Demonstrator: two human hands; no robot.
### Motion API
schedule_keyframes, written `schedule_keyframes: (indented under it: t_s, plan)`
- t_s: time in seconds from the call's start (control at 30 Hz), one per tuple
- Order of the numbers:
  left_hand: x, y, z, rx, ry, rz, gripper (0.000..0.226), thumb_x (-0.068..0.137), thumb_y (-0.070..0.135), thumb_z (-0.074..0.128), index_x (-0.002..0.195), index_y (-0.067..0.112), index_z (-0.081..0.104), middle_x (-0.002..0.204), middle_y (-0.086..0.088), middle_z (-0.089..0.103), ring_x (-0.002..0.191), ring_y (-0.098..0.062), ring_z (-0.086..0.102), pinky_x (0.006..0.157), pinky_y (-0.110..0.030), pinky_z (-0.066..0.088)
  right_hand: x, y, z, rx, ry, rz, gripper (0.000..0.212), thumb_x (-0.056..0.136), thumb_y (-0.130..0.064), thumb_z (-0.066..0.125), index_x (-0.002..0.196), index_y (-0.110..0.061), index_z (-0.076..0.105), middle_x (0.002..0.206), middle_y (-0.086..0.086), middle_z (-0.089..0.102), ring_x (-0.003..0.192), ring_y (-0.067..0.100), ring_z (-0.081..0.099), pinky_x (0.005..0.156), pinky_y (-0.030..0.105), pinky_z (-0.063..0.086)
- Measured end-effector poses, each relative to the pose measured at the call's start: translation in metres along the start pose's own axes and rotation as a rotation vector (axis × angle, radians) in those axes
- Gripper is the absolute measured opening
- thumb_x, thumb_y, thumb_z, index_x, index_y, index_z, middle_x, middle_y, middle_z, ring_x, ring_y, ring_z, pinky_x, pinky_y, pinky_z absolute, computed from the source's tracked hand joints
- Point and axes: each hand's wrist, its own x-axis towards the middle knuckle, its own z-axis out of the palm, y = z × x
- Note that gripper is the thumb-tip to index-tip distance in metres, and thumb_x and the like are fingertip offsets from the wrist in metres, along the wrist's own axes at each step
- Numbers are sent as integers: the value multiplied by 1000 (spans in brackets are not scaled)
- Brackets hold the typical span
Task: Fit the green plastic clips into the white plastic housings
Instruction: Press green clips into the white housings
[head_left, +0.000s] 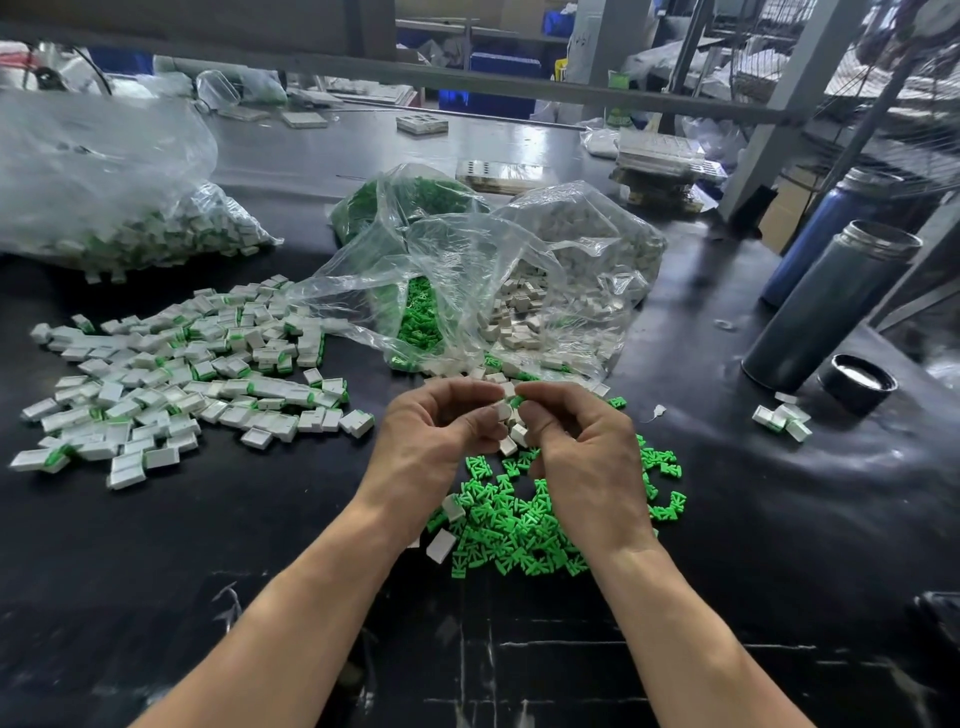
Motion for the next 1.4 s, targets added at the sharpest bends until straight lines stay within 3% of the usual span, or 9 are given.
schedule_keyframes:
  t_s: [0.13, 0.33, 0.5, 0.73, 0.93, 1.0, 1.13, 1.3, 1.4]
  plan:
    - [1, -1, -1, 2, -6, -1, 16, 83, 8, 76, 99, 6, 74, 81, -8, 77, 73, -18, 73, 68, -24, 58, 0, 0, 2, 15, -13, 11, 14, 95, -14, 74, 96, -28, 71, 87, -3, 76, 57, 19, 68, 43, 21, 47]
    - [0, 1, -2, 44, 1, 18, 12, 87, 1, 74, 98, 6, 75, 83, -10, 77, 74, -18, 73, 68, -22, 58, -3, 0, -1, -5, -67, -19, 19, 94, -13, 75, 90, -32, 74, 90, -5, 76, 65, 17, 71, 47, 31, 56]
    - [0, 1, -2, 92, -10, 36, 12, 88, -1, 73, 97, 7, 76, 86, -9, 78, 77, -17, 74, 68, -21, 58, -1, -1, -3, -34, -63, -28, 23, 94, -12, 74, 90, -35, 77, 96, -2, 76, 62, 18, 71, 44, 23, 51]
    - [-1, 2, -1, 21, -12, 21, 15, 84, -3, 76, 90, 11, 78, 86, -13, 77, 78, -22, 75, 71, -26, 60, 1, 0, -3, 151, -54, 90, 5, 95, -13, 74, 94, -18, 74, 68, 1, 72, 53, 15, 66, 47, 37, 57]
    - [-3, 2, -3, 47, 4, -2, 15, 84, 4, 77, 98, 8, 76, 87, -14, 77, 73, -22, 74, 71, -36, 64, 0, 5, 2, 27, -42, 27, 15, 98, -16, 71, 86, -26, 74, 67, -3, 70, 49, 13, 62, 44, 26, 49]
    - [-3, 2, -3, 67, 5, -23, 12, 85, 4, 77, 96, 8, 77, 83, -18, 76, 70, -25, 73, 71, -42, 64, 0, 5, 2, -15, -43, 19, 15, 98, -15, 71, 87, -24, 74, 67, -5, 69, 51, 13, 62, 46, 28, 50]
    - [-3, 2, -4, 113, 5, -1, 9, 85, -3, 76, 86, 6, 79, 76, -20, 75, 64, -23, 72, 58, -27, 60, 0, 5, 1, -133, -48, -22, 16, 97, -17, 72, 86, -28, 72, 73, -9, 71, 60, 16, 66, 56, 31, 52]
    - [-3, 1, -3, 228, 22, 53, 18, 86, -5, 75, 83, 12, 80, 76, -15, 76, 64, -18, 71, 59, -23, 58, -2, 3, 3, -250, -35, -51, 15, 96, -18, 73, 86, -30, 71, 81, -22, 70, 66, 13, 70, 63, 43, 62]
    - [-4, 1, -3, 241, 42, 53, 18, 86, -4, 75, 84, 13, 80, 74, -15, 75, 64, -24, 73, 62, -39, 63, -3, 2, 4, -253, -21, -49, 14, 96, -17, 73, 87, -29, 71, 80, -23, 69, 66, 13, 70, 63, 45, 62]
